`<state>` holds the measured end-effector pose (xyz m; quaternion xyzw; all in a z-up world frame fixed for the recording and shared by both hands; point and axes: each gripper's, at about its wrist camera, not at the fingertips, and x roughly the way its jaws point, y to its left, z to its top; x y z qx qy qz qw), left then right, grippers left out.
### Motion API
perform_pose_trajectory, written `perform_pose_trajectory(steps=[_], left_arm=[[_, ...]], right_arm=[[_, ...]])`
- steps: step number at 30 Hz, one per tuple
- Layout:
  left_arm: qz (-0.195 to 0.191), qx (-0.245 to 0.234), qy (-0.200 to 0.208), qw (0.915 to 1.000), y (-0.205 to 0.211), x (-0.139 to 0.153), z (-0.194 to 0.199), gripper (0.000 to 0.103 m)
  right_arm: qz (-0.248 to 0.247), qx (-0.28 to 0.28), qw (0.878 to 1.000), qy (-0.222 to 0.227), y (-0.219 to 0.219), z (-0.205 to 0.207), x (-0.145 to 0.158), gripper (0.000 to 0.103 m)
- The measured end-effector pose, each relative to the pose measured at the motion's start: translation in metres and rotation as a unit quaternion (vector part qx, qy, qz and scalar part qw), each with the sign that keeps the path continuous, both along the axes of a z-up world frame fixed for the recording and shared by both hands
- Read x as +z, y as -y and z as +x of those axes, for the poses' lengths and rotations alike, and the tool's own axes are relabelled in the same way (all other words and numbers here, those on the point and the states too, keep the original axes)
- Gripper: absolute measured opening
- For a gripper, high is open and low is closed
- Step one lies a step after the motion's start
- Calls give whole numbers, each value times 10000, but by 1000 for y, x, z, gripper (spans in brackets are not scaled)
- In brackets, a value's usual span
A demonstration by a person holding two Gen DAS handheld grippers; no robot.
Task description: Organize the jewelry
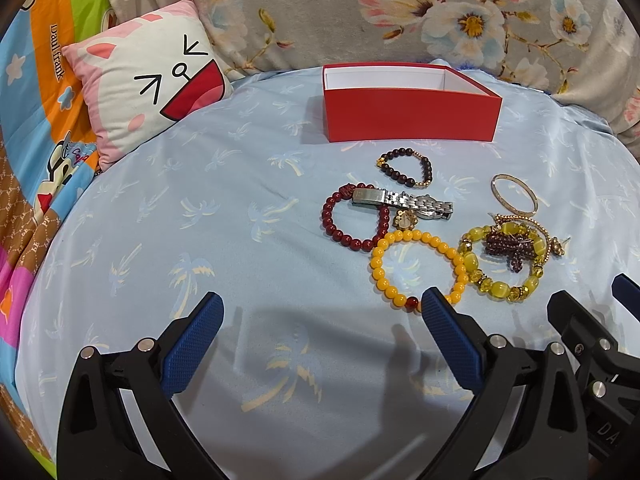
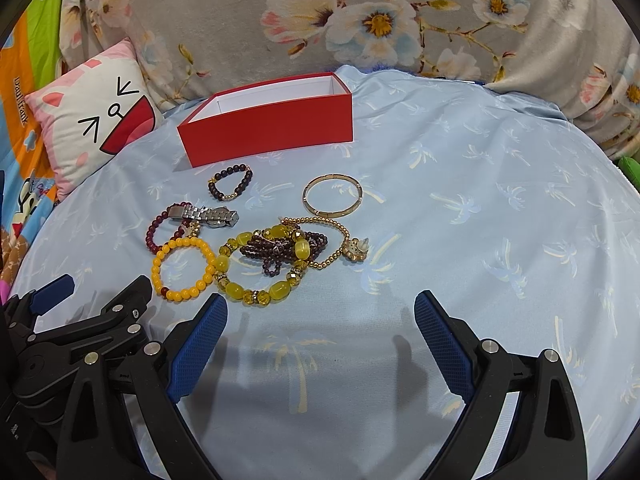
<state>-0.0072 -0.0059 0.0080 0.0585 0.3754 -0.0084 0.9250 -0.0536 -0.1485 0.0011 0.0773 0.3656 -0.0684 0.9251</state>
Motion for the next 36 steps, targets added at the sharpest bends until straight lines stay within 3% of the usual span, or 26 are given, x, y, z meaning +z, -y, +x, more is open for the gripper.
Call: perform_pose_trajectory(steps=[21,29,36], left_arm=[[-12,-10,6,10000,0,1,0,94],[-211,-36,155,9997,-5,9,-3,95],[-475,152,0,9988,-25,3,2,95]], right_arm=[[-1,-1,10000,21,0,-2,-1,91],[35,-7,10000,63,1,-1,3,91],[52,-104,9999,44,7,0,5,91]])
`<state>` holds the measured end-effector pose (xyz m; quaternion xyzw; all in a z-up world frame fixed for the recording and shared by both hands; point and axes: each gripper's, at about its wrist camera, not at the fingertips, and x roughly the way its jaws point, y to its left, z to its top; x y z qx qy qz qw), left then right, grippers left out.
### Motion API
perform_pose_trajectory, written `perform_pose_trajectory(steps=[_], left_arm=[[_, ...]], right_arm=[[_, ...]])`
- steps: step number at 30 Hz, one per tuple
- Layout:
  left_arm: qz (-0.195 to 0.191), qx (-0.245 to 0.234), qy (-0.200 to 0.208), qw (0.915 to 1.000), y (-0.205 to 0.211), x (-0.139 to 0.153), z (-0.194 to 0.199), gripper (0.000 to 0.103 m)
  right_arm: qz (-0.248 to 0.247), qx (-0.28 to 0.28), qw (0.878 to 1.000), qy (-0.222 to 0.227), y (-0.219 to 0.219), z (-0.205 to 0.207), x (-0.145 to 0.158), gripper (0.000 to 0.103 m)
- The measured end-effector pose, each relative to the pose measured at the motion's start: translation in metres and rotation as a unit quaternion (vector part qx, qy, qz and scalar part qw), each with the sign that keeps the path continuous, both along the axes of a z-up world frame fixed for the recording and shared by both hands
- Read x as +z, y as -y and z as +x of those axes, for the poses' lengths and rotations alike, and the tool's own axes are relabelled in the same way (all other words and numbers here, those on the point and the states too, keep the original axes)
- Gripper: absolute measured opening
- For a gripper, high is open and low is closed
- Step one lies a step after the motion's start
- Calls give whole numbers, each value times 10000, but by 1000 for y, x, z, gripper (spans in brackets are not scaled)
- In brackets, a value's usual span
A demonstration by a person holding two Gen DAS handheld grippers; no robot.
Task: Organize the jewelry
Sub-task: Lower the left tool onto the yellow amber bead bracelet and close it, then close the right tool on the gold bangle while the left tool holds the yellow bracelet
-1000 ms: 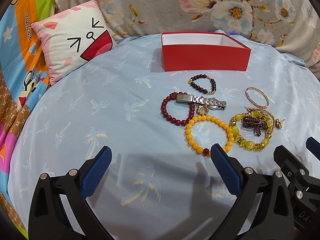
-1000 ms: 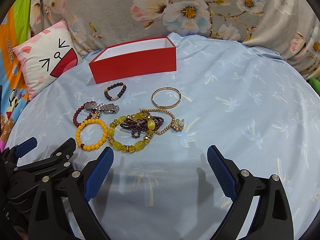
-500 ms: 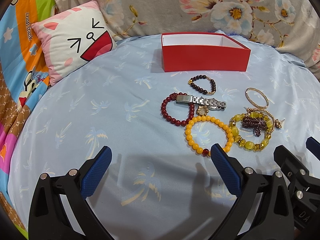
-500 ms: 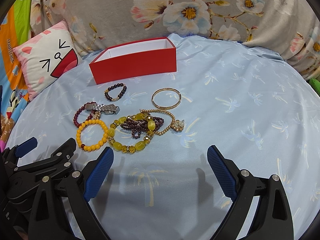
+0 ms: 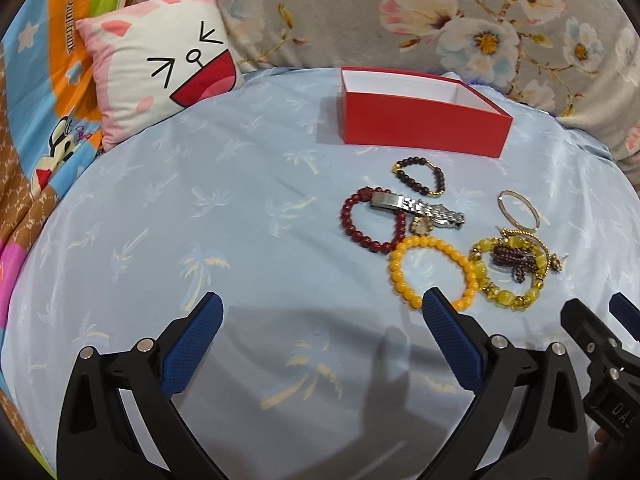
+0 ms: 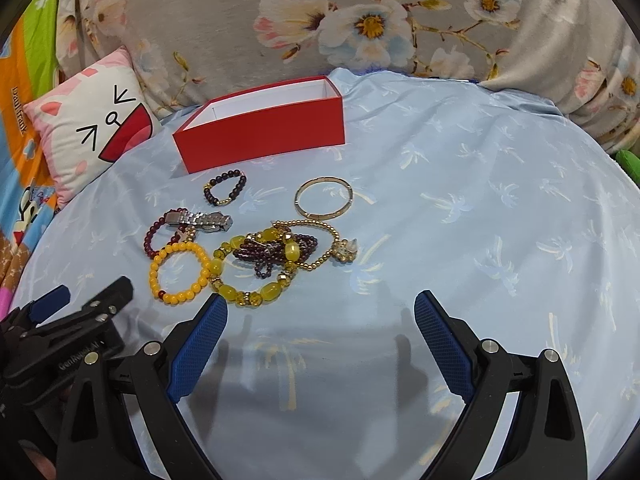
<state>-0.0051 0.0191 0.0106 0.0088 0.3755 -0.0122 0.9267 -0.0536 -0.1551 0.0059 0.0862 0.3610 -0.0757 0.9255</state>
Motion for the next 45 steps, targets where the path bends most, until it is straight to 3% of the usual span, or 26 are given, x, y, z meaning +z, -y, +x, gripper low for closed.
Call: perform_pose_trajectory(steps=[7,10,14,18,21,26,34,45], left_arm=[[86,-294,-71,9995,11,-2,11,94],[325,-458,-197,9982,25,-8,21,82],[248,-527,-537,9969,30,-18,33,70],[199,-497,-553,9970,30,-19,37,67],[180,-637,-509,9965,34,-18,35,54],[71,-862,-456,9952,37,-16,30,8],[-488,-937,-397,9936,19,-8,24,7],[-530,-976,-367,9931,15,-12,20,7]], right_arm=[[103,-94,9999,7,13,-3,-5,91],[146,-133,9998,-16,18,-1,-6,91],[195,-178,9997,8,22,-2,-7,91],[228,-167,9996,-36,25,1,-9,91],[272,-122,9995,-59,26,4,-9,91],[366,-43,9993,-113,31,12,-8,91],[332,-7,9992,-198,37,36,-3,90],[84,96,9987,-494,30,100,-6,89]])
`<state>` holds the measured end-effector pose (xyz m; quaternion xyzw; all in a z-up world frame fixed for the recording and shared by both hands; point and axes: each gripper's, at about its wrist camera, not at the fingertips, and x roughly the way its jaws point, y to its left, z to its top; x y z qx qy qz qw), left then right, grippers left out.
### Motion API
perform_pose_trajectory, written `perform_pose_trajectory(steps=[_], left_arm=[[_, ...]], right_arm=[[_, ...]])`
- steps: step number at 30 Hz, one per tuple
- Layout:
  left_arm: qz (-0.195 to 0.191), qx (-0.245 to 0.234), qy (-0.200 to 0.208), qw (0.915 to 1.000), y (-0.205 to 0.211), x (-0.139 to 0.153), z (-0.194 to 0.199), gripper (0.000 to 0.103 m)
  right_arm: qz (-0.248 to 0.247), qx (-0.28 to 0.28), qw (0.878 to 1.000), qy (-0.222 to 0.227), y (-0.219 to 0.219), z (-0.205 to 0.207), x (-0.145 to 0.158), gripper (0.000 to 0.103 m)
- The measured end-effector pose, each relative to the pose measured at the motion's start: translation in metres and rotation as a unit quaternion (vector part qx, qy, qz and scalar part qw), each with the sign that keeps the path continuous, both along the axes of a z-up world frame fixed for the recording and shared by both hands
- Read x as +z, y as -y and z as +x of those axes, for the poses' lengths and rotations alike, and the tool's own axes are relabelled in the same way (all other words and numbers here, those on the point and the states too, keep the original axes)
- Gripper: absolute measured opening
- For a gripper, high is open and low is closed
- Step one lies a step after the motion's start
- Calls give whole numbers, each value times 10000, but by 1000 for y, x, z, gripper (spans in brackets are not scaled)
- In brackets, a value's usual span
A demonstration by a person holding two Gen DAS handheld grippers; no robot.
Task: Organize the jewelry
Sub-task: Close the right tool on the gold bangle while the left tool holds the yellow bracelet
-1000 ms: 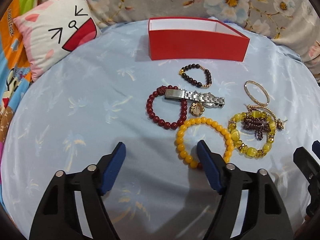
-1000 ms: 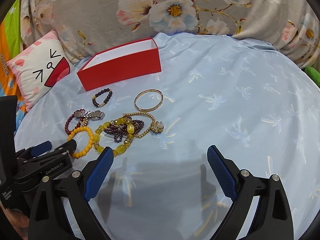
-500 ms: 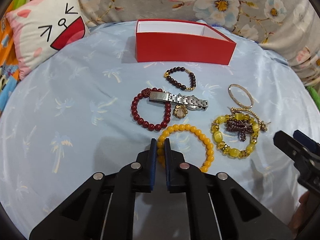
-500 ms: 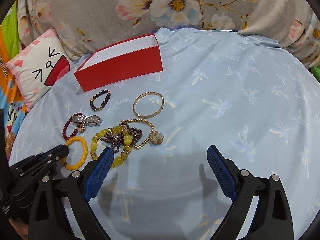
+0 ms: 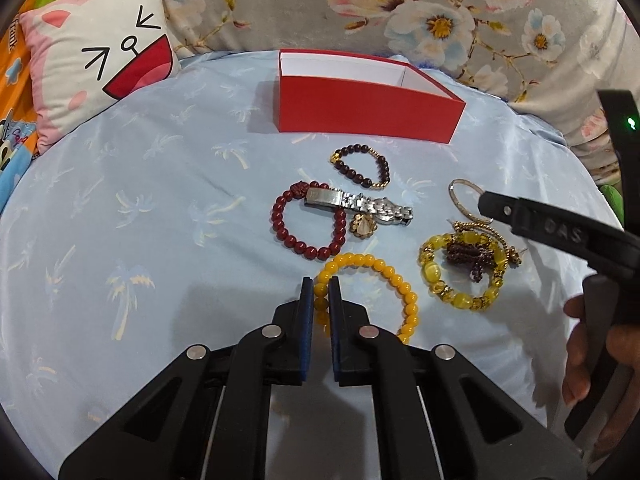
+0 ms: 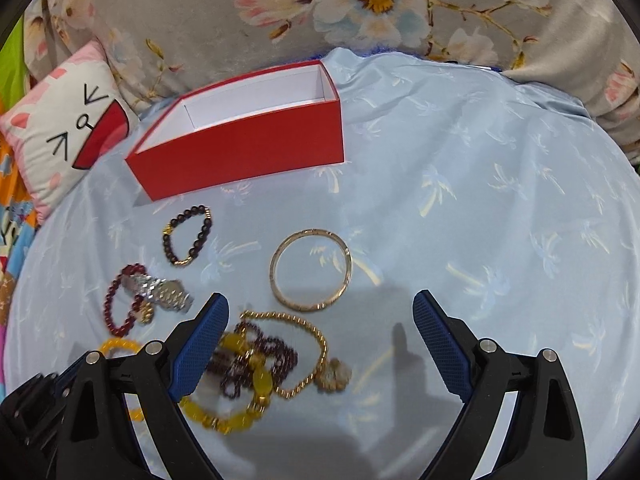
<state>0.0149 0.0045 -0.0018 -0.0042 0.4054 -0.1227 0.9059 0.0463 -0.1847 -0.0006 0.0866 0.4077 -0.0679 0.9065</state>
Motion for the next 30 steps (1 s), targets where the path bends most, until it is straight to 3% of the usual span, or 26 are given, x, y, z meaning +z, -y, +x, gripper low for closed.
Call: perform_pose_trajectory(steps=[3,12,16,28,30], left_arm=[[-53,19,-10,10000,-2,0,1,7],[-116,-33,-70,9999,-2,-3,3,7],[-111,-48,-54,9999,0,-2,3,7],[-188,-79,-51,9998,-1,2,-1,7],[-253,-88,-27,9996,-2,5,-3,7]], right_arm=[[-94,5,9998,-177,0,12,-9,88],[-366,35,9988,-310,-4,23,-18,63],[-360,98,9990,-255,-6,23,-16,46],[-82,68,9997,-221,2,12,-12,43],[-66,53,9998,-198,4,10,-10,0]])
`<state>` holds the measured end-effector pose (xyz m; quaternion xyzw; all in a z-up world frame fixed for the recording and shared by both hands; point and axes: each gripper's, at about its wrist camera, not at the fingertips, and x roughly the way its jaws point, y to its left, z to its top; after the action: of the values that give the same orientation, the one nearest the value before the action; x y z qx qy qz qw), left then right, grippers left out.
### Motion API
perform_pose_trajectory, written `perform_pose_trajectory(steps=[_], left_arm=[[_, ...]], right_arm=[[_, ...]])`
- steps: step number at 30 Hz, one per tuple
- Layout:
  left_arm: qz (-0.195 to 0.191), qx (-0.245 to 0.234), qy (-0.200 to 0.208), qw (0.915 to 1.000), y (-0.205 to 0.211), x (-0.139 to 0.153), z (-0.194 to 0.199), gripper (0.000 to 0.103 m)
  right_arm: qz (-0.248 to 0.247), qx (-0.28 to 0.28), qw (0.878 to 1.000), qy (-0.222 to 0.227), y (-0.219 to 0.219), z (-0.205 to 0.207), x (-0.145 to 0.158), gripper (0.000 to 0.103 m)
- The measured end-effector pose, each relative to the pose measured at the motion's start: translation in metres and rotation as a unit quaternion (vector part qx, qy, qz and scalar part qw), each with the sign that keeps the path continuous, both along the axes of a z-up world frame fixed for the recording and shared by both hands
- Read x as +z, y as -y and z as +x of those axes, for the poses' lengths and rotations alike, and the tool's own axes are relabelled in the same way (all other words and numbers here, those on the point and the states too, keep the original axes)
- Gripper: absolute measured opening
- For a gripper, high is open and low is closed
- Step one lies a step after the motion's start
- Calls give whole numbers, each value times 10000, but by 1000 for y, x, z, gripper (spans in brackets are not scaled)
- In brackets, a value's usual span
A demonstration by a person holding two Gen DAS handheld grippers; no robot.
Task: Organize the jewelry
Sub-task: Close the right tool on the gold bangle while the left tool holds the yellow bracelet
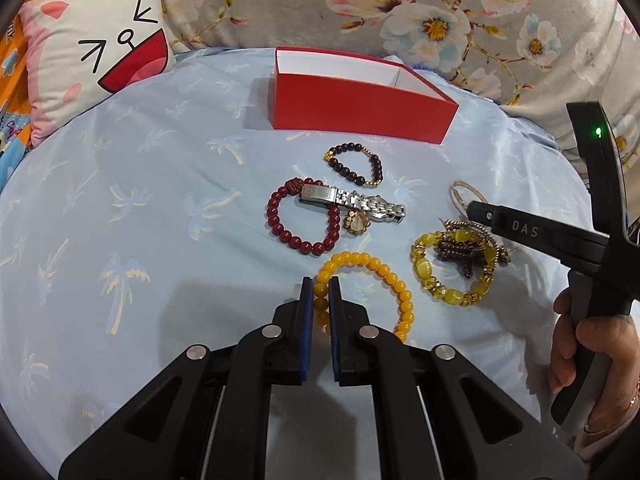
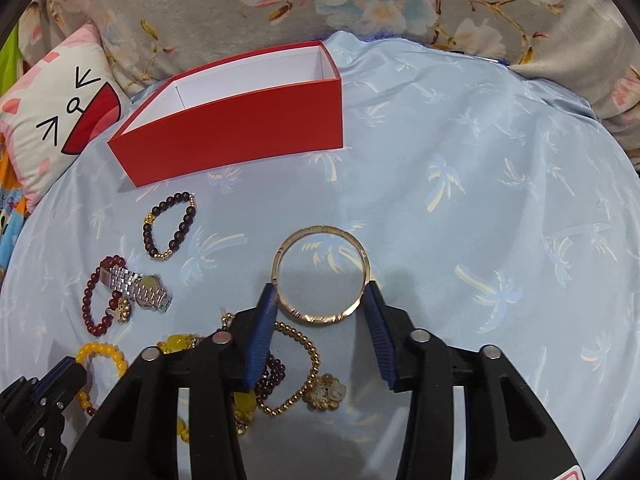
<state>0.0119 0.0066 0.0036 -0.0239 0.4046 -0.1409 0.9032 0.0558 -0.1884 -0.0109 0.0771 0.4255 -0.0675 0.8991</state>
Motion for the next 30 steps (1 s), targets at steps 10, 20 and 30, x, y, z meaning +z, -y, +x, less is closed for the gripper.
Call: perform_pose_trajectory(steps=[10,20,30], left_arm=[[17,2,12,10000,0,3,-4,7],[23,-22,-66,10000,-1,-5,1,7],[-68,-66,-48,9999,-2,1,1,7]], right_arm=[[-34,-135,9999,69,10,-5,2,58],[-360,1,9993,-87,1,35,-7,56],[-372,10,9993,31,-2,29,0,52]])
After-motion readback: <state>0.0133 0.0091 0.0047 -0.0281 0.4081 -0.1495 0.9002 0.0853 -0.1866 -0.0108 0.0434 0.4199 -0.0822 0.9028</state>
